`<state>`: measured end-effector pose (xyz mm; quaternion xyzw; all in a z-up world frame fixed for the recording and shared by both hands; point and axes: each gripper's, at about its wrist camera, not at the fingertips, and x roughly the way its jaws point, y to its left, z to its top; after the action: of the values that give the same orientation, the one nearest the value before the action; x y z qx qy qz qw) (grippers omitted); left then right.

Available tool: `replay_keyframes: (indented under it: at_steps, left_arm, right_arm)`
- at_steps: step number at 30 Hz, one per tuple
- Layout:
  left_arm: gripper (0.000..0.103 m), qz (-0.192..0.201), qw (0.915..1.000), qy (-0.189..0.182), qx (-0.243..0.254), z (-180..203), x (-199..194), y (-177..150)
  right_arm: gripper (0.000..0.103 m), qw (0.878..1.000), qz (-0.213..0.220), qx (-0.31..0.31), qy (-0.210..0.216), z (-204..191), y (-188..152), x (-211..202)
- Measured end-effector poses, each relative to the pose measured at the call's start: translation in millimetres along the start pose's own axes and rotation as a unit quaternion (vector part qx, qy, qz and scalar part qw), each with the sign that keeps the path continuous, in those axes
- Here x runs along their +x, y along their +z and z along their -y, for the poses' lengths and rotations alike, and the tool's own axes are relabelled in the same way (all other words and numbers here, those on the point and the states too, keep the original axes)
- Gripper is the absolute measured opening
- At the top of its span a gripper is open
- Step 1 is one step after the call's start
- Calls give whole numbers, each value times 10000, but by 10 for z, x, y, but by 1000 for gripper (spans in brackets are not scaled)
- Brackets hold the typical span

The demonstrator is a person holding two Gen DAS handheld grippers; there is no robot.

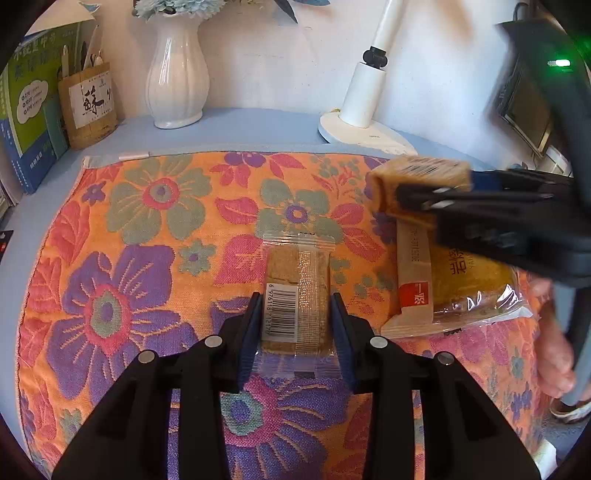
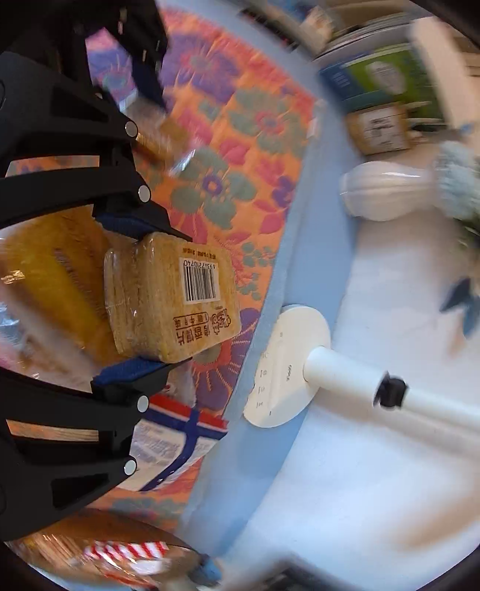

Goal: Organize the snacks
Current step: 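Grasp the square cracker block with the right tool while the left grasps the small biscuit pack, then carry both packs into the amber bowl and open both tools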

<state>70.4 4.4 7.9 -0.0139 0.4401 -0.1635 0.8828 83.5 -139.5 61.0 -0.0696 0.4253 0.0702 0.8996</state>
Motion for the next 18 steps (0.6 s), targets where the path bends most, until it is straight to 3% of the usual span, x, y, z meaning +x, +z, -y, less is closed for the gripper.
replay_keyframes:
  at_steps: [4, 8, 13, 18]
  left_arm:
    - [42, -30, 9999, 36, 120, 38, 32, 13]
    - [33, 3, 9994, 263, 224, 80, 40, -4]
    - [33, 273, 9990, 309, 180, 87, -126, -42]
    - [33, 268, 9993, 121, 229, 266, -506, -392]
  right_arm:
    - [57, 9981, 420, 436, 87, 329, -237, -581]
    - [57, 9923, 538, 1101, 194, 760, -855, -1016]
    - [57, 9856, 509, 1610, 25, 1047, -1578, -1170]
    - [57, 9878, 491, 1469, -167, 970, -1922, -1158]
